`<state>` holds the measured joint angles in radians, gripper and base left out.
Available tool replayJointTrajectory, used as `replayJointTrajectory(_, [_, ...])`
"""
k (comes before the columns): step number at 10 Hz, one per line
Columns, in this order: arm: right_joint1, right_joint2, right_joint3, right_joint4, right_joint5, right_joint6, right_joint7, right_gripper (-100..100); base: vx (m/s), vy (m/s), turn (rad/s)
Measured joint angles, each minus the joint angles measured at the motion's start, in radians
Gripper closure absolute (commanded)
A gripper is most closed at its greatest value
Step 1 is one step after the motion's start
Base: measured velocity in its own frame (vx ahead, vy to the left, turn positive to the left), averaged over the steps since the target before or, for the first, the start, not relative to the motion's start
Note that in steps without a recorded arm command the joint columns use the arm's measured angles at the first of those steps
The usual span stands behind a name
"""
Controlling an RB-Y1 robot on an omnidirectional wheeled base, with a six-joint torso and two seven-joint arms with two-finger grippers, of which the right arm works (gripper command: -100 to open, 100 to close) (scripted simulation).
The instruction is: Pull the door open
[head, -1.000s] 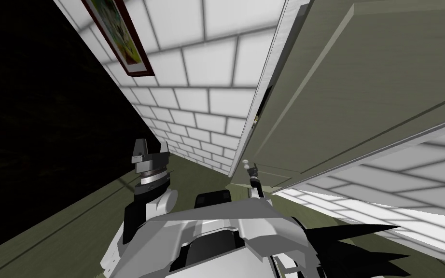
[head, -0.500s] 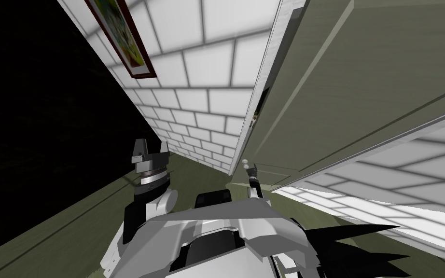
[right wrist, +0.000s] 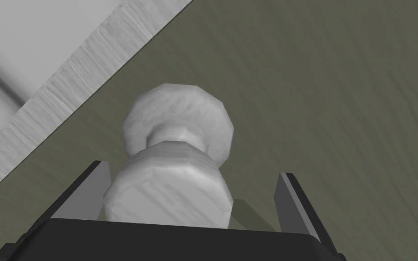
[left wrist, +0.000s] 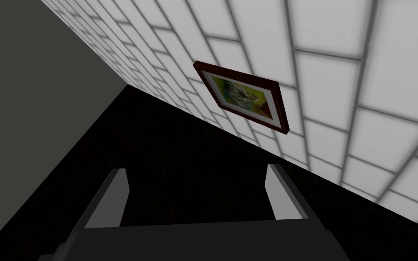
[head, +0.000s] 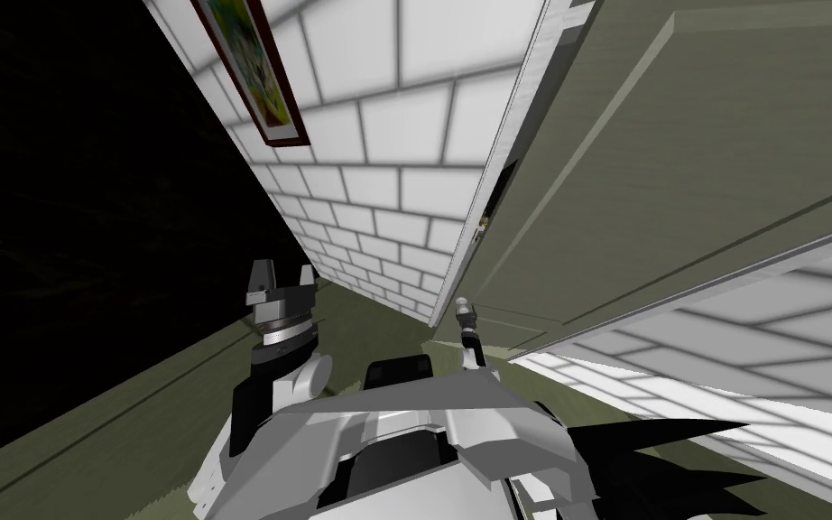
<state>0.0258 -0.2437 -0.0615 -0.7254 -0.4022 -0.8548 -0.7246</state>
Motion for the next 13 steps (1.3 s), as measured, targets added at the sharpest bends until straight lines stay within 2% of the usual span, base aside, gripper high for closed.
replayJointTrajectory(13, [-0.023,0.051,0.061,-0.034,-0.141,0.023,-0.329,-100,-0.063,-0.010,0.025])
